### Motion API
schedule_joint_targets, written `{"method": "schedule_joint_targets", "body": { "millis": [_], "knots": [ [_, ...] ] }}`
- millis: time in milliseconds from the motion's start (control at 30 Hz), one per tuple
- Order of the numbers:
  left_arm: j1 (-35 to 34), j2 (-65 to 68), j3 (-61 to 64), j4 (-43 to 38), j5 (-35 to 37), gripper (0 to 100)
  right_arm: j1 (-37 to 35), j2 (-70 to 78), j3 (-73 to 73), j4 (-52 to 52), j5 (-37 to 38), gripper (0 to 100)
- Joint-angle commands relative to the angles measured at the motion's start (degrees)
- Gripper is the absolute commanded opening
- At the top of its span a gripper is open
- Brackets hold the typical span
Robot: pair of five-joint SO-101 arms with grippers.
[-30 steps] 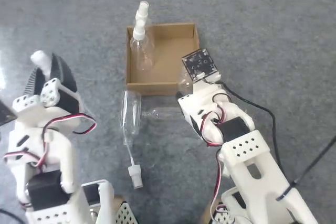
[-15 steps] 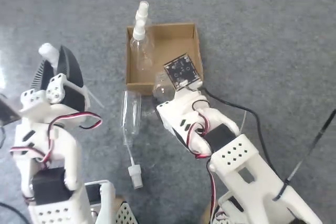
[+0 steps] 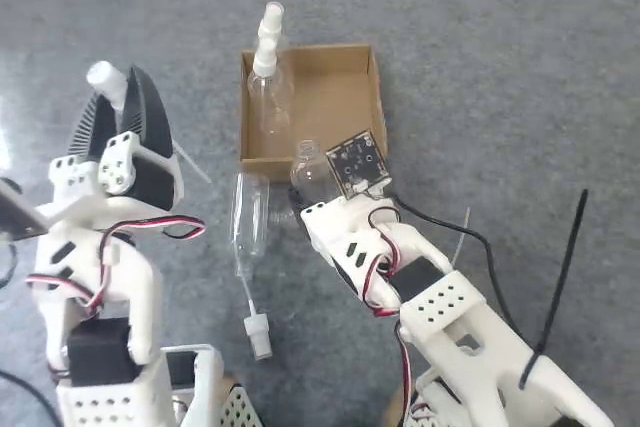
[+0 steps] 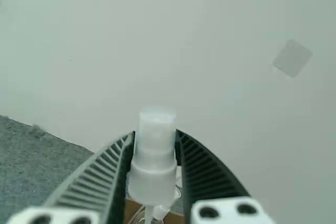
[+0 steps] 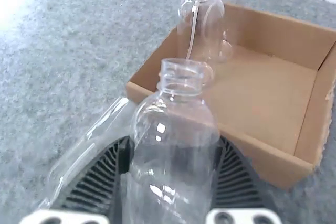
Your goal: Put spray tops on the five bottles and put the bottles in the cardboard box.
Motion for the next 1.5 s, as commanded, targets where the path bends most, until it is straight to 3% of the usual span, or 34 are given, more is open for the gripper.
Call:
{"method": "schedule_joint_targets", "body": {
  "millis": [0, 167, 400, 733, 1467],
  "knots": [
    [1.67, -0.62, -1.54, -2.46, 0.79, 1, 0.57, -2.77, 1.05, -5.58, -0.53, 6.9],
    [2.73, -0.62, -0.92, -3.34, 0.97, 1, 0.31, -2.77, 5.89, -15.25, 1.41, 6.9],
    [2.73, -0.62, -1.45, -3.52, 3.96, 1, -5.49, -2.24, 11.43, -23.78, 8.26, 6.9],
    [6.15, -0.62, -0.22, -3.43, 3.96, 1, -9.19, -2.24, 11.78, -24.13, 8.44, 6.9],
    [6.51, -0.62, 6.20, -8.53, 3.78, 1, -12.00, -2.77, 12.22, -24.40, 10.11, 6.9]
  ]
}}
